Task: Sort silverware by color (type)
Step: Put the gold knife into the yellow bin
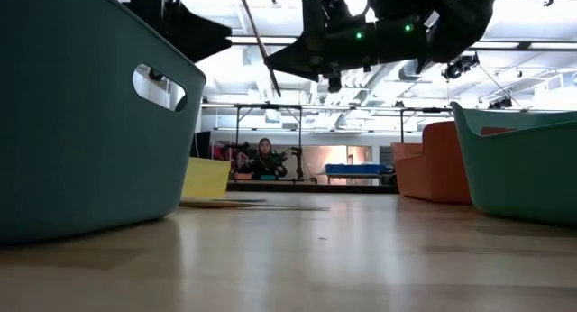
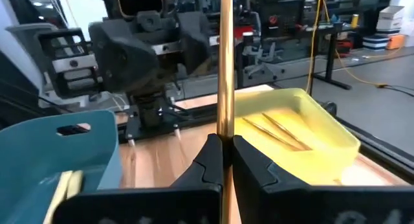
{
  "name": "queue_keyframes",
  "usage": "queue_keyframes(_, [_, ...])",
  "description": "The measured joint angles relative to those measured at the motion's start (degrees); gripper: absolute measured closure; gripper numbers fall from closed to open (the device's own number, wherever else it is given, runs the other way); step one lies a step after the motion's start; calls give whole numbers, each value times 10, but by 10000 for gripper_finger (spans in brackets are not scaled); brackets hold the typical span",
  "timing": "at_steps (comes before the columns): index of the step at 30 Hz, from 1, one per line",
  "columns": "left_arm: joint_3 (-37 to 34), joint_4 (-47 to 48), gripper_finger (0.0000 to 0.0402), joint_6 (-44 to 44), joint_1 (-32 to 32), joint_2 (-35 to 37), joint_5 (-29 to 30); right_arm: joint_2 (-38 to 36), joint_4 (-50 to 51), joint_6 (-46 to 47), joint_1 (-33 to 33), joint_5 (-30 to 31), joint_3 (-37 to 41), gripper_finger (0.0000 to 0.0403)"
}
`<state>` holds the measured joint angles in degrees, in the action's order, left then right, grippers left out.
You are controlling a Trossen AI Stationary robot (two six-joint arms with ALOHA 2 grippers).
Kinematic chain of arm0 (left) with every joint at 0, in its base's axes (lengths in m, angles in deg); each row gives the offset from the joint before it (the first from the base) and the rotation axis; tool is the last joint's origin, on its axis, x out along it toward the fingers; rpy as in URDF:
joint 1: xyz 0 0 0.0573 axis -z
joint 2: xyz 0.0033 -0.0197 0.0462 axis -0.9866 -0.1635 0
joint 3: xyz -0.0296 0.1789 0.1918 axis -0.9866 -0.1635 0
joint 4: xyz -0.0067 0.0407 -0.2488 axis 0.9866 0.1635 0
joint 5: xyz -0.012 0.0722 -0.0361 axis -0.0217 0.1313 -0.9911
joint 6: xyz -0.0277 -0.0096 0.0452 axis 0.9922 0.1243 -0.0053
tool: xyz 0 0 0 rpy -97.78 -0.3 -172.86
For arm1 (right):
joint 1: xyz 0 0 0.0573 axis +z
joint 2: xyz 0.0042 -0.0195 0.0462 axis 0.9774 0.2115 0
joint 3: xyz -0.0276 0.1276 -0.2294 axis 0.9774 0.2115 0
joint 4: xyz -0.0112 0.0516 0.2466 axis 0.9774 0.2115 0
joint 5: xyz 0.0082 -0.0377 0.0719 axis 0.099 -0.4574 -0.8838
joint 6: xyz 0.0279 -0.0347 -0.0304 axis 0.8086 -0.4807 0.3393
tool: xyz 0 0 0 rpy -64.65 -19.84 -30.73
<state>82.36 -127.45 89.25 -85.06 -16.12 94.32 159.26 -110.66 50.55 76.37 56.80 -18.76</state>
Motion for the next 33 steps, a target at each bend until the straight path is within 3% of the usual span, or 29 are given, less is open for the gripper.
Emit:
queue_keyframes(6, [0,-29,213,9,0,-22,-7,43,-64,0,6,-29,-2,403])
queue_keyframes(13, [6,-40,215,33,0,-44,-17,66,-44,-15,7,-62,-49,403])
queue_keyframes(18, [6,-37,215,34,0,-52,-19,70,39,-24,8,-47,-83,403])
queue_keyframes(23, [6,-39,220,26,0,-52,-45,70,50,-35,11,-21,-85,403])
queue_keyframes(28, [6,-37,266,23,0,-51,-43,70,49,-43,11,-12,-85,403])
queue_keyframes(33, [6,-35,366,20,-7,-51,-42,70,49,-48,13,-12,-85,403])
